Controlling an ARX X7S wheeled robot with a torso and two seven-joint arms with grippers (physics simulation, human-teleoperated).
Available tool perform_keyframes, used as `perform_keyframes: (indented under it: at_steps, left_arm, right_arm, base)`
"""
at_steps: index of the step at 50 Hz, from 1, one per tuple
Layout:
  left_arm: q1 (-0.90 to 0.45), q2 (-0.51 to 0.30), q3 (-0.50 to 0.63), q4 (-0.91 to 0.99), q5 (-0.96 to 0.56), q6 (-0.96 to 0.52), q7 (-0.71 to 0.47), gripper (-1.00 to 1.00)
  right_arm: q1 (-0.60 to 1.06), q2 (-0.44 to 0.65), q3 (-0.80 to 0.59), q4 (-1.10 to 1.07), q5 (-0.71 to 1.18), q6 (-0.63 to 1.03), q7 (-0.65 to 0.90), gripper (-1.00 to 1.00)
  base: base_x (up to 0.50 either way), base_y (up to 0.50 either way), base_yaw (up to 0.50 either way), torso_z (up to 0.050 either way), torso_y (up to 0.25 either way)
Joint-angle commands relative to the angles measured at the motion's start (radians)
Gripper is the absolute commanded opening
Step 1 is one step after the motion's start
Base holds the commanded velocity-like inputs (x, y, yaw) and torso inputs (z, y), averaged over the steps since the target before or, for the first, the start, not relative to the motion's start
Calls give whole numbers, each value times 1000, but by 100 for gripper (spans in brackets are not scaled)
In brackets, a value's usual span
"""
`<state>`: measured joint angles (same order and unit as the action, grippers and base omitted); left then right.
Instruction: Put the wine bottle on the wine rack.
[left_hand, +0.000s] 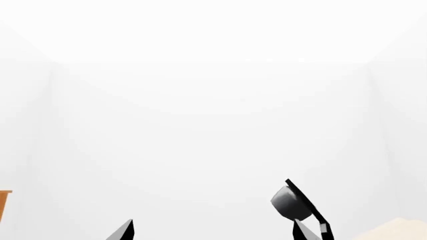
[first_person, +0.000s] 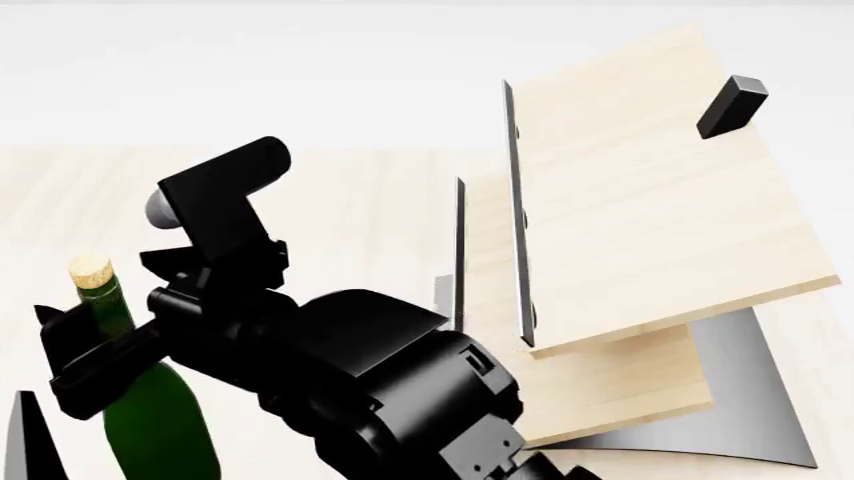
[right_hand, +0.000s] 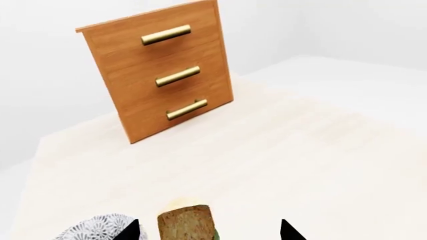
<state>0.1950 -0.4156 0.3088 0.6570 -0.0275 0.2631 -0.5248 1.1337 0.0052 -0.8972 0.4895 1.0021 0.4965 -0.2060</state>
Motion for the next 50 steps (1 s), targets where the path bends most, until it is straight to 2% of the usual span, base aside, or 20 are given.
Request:
perform_keyframes:
  at_steps: [1, 9, 10, 26, 39, 50]
  left_arm:
    - [1, -4, -3, 6, -2, -1, -5, 100]
    - [-1, -5, -1, 4, -2, -1, -6, 100]
    - [-2, -5, -1, 2, -2, 0, -6, 100]
    - [-3, -5, 7, 0, 2, 1, -8, 100]
    - [-3, -6, 16, -1, 6, 2, -8, 100]
    - [-4, -8, 16, 0, 4, 0, -10, 100]
  right_arm:
    - [26, 0, -145, 53, 116, -116, 24, 100]
    - [37, 10, -162, 46, 148, -129, 39, 100]
    - [37, 12, -163, 46, 150, -132, 42, -100]
    - [70, 39, -151, 44, 197, -139, 58, -100]
    - [178, 149, -53, -121, 255, -123, 185, -100]
    - [240, 286, 52, -342, 340, -95, 334, -100]
  base:
    - [0, 0, 0, 0, 0]
    - [0, 0, 0, 0, 0]
    - [0, 0, 0, 0, 0]
    - [0, 0, 0, 0, 0]
    - [0, 0, 0, 0, 0]
    - [0, 0, 0, 0, 1]
